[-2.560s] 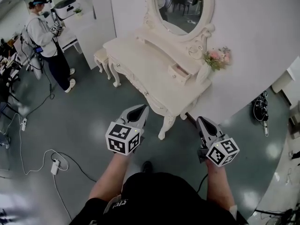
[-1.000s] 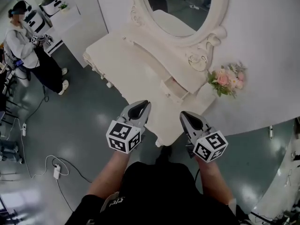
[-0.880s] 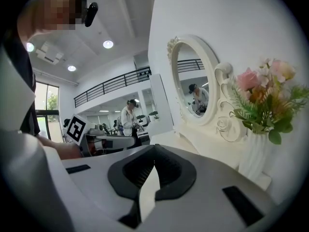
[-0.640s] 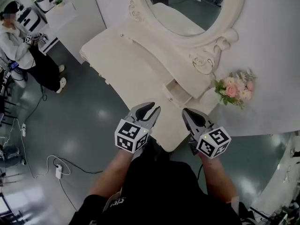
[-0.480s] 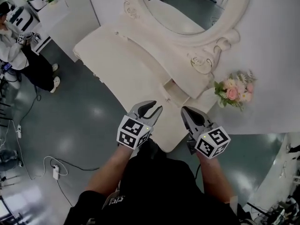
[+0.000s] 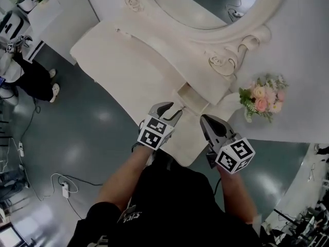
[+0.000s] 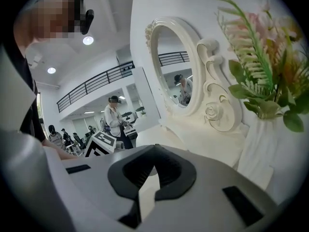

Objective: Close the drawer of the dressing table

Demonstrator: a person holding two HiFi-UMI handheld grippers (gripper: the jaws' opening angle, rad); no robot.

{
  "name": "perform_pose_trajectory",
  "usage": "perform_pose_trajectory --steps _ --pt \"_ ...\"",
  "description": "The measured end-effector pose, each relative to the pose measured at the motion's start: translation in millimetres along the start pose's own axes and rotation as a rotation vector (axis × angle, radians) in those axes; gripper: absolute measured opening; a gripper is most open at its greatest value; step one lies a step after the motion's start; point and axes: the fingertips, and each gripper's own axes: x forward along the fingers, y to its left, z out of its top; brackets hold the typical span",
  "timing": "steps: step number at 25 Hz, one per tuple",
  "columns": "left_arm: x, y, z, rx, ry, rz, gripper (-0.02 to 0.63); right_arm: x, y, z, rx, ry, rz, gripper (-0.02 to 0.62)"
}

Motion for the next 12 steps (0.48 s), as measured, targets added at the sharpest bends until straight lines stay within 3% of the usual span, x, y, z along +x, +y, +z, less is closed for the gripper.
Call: perform_pose_trajectory --steps 12 --pt "53.4 -3.3 -43.6 0.014 0.134 -0.089 0.177 -3.4 -18.3 -25.2 0.059 0.028 -0.065 -0.006"
